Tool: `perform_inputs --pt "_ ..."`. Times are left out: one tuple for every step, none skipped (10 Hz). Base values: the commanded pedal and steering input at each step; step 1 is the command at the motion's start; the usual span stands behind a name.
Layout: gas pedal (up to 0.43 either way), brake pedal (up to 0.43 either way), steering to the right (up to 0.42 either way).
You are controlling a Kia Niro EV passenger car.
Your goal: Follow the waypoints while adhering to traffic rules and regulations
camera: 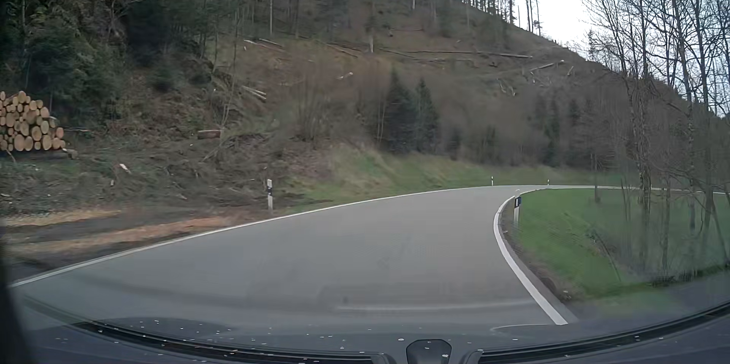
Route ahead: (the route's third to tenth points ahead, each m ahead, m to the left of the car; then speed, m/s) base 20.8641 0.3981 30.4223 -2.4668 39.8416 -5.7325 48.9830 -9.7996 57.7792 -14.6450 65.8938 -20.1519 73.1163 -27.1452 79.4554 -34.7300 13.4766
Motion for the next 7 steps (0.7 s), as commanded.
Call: perform_inputs --pt "0.197 0.0 0.075" --pt "0.22 0.0 0.073" --pt "0.28 0.0 0.069" --pt "0.331 0.0 0.064" --pt "0.358 0.0 0.059" --pt "0.358 0.0 0.057" --pt "0.358 0.0 0.057"
